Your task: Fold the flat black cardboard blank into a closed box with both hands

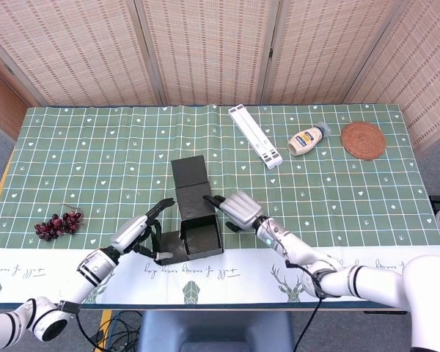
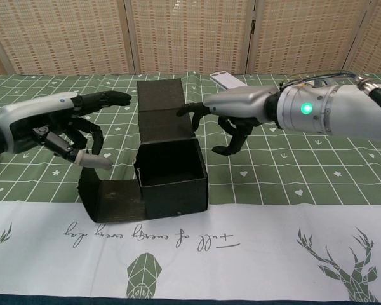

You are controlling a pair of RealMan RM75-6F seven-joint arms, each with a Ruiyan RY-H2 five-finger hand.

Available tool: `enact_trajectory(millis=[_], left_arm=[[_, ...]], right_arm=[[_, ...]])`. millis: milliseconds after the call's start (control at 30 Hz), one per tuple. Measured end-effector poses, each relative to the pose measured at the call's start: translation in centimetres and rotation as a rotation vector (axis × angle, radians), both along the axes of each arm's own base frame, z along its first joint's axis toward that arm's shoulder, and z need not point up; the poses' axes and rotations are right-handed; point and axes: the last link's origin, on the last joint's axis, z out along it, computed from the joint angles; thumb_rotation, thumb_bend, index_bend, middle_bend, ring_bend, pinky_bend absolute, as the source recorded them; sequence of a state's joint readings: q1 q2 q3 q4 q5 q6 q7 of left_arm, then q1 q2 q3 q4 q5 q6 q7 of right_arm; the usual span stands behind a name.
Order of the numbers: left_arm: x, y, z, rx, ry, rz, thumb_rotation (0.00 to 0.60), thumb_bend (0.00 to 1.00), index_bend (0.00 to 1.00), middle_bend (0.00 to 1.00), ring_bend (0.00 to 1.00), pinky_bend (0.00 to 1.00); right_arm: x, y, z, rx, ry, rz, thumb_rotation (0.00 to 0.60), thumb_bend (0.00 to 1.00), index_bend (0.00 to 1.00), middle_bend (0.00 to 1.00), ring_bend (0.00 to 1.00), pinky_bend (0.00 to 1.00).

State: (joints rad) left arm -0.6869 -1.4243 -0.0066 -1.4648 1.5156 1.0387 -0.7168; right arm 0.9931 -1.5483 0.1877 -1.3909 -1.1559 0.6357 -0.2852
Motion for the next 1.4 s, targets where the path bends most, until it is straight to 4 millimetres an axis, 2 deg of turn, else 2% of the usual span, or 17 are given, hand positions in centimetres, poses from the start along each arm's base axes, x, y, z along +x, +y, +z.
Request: enact_trajectory(millis=[33, 167, 300, 367, 433, 533, 567, 600, 700, 767, 833, 933, 1033, 1200, 1300, 1400], left_arm=[[0.0, 0.0, 0.0, 0.001, -0.001, 0.002, 0.6, 0.08, 0.0, 0.0, 0.56, 0.87], [-0.2, 0.0, 0.3, 0.005, -0.006, 0.007, 0.6, 0.08, 0.0, 0.0, 0.67, 0.87], [-0.3, 0.0, 0.5, 0.003, -0.01, 0.007, 0.6, 0.08, 0.0, 0.0, 0.58, 0.87], [-0.2, 0.0, 0.5, 0.003, -0.013, 0.006, 0.6, 0.08, 0.0, 0.0, 0.6, 0.87], [-0.1, -0.1, 0.4, 0.001, -0.017, 0.003, 0.6, 0.08, 0.0, 0.0, 0.61, 0.87], [0.1, -0.1, 0.4, 0.0, -0.021, -0.002, 0.6, 0.08, 0.0, 0.0, 0.67, 0.87], [0.1, -0.2, 0.4, -0.001, -0.022, -0.003, 0.6, 0.08, 0.0, 0.0, 0.7, 0.87], [0.2, -0.2, 0.4, -0.001, -0.022, -0.004, 0.6, 0.08, 0.0, 0.0, 0.67, 0.87], [0.3, -0.3, 0.5, -0.002, -0.024, -0.008, 0.6, 0.08, 0.0, 0.0, 0.61, 0.87], [0.4, -0.3, 0.6, -0.002, -0.025, -0.009, 0.6, 0.08, 0.0, 0.0, 0.63, 0.87], [0.5, -0.4, 0.6, 0.0, -0.029, -0.008, 0.6, 0.08, 0.0, 0.0, 0.58, 0.87], [0.5, -0.5, 0.7, 0.0, -0.031, -0.007, 0.6, 0.08, 0.0, 0.0, 0.58, 0.87], [0.4, -0.5, 0.8, 0.0, -0.031, -0.004, 0.6, 0.08, 0.0, 0.0, 0.59, 0.87], [0.0, -0.6, 1.1, 0.006, -0.033, 0.007, 0.6, 0.08, 0.0, 0.0, 0.68, 0.87], [-0.2, -0.6, 1.3, 0.01, -0.033, 0.015, 0.6, 0.08, 0.0, 0.0, 0.6, 0.87], [-0.5, -0.6, 1.5, 0.016, -0.036, 0.021, 0.6, 0.08, 0.0, 0.0, 0.61, 0.87]], right_arm=[[0.4, -0.2, -0.2, 0.0, -0.007, -0.005, 0.6, 0.45, 0.0, 0.19, 0.74, 1.0], [1.0, -0.1, -0.4, 0.004, -0.042, -0.023, 0.6, 0.45, 0.0, 0.19, 0.74, 1.0], [-0.2, 1.0, 0.4, 0.022, -0.098, -0.083, 0.6, 0.42, 0.0, 0.17, 0.74, 1.0], [-1.1, 1.5, 0.9, 0.029, -0.127, -0.123, 0.6, 0.34, 0.0, 0.16, 0.74, 1.0], [-2.1, 2.0, 1.5, 0.035, -0.162, -0.171, 0.6, 0.2, 0.0, 0.15, 0.74, 1.0], [-3.3, 2.7, 1.9, 0.049, -0.215, -0.245, 0.6, 0.04, 0.0, 0.12, 0.74, 1.0], [-3.7, 2.9, 2.0, 0.055, -0.231, -0.269, 0.6, 0.02, 0.0, 0.11, 0.74, 1.0], [-4.1, 3.1, 2.0, 0.062, -0.251, -0.299, 0.6, 0.0, 0.0, 0.1, 0.74, 1.0], [-4.7, 3.6, 1.7, 0.095, -0.305, -0.374, 0.6, 0.0, 0.0, 0.08, 0.74, 1.0], [-5.0, 3.9, 1.3, 0.126, -0.337, -0.423, 0.6, 0.0, 0.0, 0.08, 0.74, 1.0], [-5.3, 4.1, 0.6, 0.158, -0.367, -0.468, 0.6, 0.0, 0.0, 0.08, 0.74, 1.0], [-5.3, 4.3, -0.5, 0.19, -0.392, -0.505, 0.6, 0.0, 0.0, 0.08, 0.74, 1.0], [-5.0, 4.2, -1.6, 0.205, -0.406, -0.518, 0.6, 0.0, 0.0, 0.08, 0.74, 1.0], [-3.9, 3.5, -3.1, 0.212, -0.408, -0.502, 0.6, 0.0, 0.0, 0.08, 0.74, 1.0], [-3.2, 3.1, -3.8, 0.219, -0.401, -0.493, 0.6, 0.0, 0.0, 0.08, 0.74, 1.0], [-2.7, 2.8, -4.5, 0.223, -0.392, -0.489, 0.6, 0.0, 0.0, 0.08, 0.74, 1.0]])
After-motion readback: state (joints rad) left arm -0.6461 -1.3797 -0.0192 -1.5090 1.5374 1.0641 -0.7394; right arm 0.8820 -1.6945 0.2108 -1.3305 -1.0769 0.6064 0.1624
